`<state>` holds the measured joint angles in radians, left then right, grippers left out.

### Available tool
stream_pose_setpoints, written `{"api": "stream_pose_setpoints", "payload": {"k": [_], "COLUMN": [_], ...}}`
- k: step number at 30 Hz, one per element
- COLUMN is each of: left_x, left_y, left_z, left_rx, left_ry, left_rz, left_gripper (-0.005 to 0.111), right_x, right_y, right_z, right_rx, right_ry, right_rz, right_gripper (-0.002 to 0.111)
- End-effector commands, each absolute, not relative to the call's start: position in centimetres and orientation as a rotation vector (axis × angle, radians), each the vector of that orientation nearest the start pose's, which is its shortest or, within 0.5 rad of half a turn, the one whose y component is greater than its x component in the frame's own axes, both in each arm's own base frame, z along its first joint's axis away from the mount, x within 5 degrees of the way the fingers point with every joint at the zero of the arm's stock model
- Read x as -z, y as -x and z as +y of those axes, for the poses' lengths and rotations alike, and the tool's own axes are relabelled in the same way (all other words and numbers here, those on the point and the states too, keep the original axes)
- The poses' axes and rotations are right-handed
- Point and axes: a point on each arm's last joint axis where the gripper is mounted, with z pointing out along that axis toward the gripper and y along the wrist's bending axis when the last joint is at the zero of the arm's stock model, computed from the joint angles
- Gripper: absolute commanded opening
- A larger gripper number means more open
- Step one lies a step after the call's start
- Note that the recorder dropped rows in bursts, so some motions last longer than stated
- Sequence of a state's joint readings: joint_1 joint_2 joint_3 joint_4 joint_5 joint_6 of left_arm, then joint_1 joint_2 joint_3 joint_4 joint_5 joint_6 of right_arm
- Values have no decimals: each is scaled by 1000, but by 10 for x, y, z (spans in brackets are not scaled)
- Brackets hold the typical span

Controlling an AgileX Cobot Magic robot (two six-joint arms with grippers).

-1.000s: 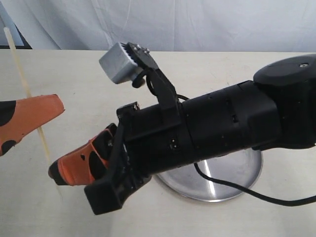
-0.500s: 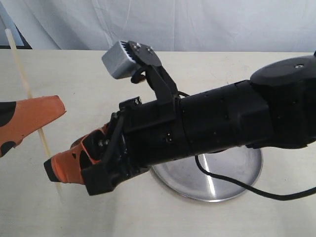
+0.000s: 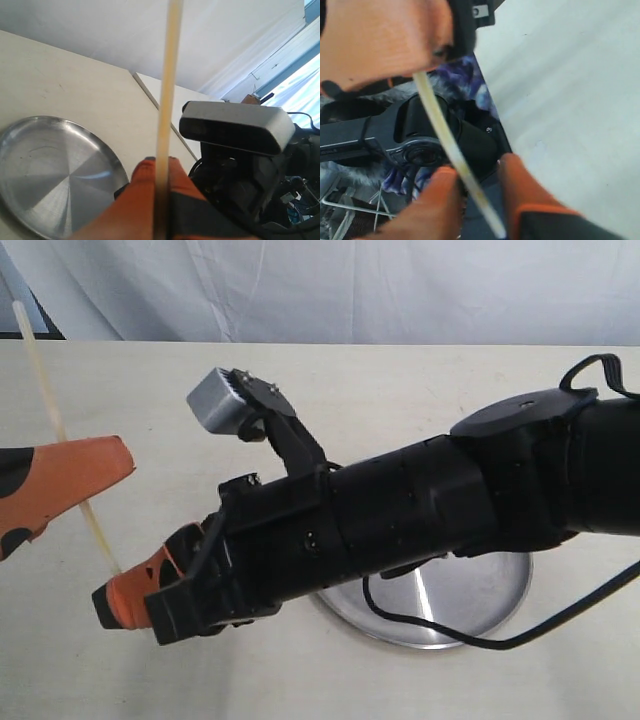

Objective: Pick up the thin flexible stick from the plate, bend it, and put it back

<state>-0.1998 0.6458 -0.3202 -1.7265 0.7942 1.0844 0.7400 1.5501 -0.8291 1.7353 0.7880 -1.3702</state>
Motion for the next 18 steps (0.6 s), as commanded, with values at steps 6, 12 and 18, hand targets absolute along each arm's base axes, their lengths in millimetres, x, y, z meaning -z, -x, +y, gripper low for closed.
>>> {"api": "stream_pose_setpoints", "payload": {"k": [6, 12, 18], "left_x": [-280, -282, -283], "left_y": [-96, -96, -94], "left_z": [-85, -85, -87], "left_rx": [1264, 1294, 1339], "left_ry": [-250, -233, -221], "left_rz": [1783, 1770, 1777], "left_gripper": [0, 0, 1], "right_x": [-269, -276, -269], "right_y": [-171, -175, -188], "right_z": [259, 262, 261], "right_rx": [-1724, -1698, -1534], "right_ry": [1005, 996, 896], "right_rz": [1901, 1883, 1965], "right_gripper": [0, 0, 0]}}
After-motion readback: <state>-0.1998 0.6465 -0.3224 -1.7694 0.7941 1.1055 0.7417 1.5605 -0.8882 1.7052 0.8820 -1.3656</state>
